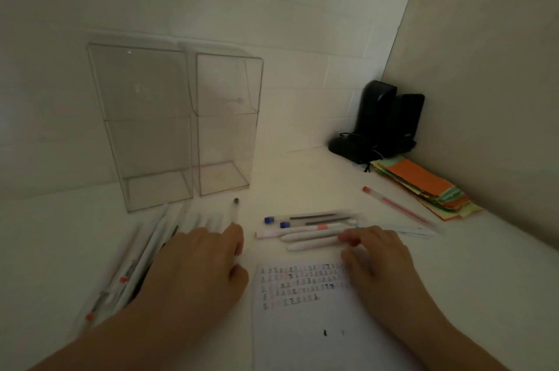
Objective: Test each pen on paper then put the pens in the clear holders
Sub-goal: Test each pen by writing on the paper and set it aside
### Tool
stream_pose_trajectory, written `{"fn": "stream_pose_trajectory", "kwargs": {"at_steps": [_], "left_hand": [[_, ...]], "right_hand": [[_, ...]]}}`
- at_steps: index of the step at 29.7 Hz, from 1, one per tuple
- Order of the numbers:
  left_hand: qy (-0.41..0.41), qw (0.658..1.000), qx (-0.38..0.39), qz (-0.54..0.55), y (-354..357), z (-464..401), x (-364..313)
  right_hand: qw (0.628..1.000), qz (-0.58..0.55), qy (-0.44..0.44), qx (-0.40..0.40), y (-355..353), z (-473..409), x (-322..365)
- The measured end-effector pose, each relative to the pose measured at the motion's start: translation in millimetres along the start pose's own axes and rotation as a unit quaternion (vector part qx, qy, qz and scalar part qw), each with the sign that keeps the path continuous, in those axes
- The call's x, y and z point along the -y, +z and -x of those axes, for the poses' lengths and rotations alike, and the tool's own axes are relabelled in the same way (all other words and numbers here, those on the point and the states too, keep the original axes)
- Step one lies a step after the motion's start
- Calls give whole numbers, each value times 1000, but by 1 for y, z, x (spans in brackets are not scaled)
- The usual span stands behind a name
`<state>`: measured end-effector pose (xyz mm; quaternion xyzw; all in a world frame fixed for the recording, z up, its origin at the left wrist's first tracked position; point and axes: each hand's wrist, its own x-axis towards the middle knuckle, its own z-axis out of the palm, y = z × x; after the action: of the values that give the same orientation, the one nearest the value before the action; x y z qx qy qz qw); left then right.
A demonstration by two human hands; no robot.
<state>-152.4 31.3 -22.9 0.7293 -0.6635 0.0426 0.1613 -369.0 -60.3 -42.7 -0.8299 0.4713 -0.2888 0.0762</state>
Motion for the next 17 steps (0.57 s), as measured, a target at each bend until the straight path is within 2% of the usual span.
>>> {"fn": "stream_pose_trajectory", "kwargs": {"at_steps": [2,4,5,8,10,12,15,17], "left_hand": [[-6,999,12,-29,-4,0,-1],[-26,998,21,-47,-11,-2,1],[-32,998,15,-56,-12,-4,4],[-32,994,-21,-98,-11,-9,13],[12,994,-57,-91,-6,-12,12],[79,993,-85,-5,1,-12,5],[173,976,-100,82,15,-7,-12],[196,970,-106,101,25,-4,-20]], "right_hand": [[1000,12,7,13,1,-1,0],[1000,14,12,-14,3,-1,0],[999,23,5,-33,5,-1,-2],[997,70,9,-1,5,-1,-1],[998,70,-3,7,6,-1,0],[998,61,-25,4,8,-1,0],[997,56,-58,9,9,1,1],[994,65,-91,4,8,1,4]]}}
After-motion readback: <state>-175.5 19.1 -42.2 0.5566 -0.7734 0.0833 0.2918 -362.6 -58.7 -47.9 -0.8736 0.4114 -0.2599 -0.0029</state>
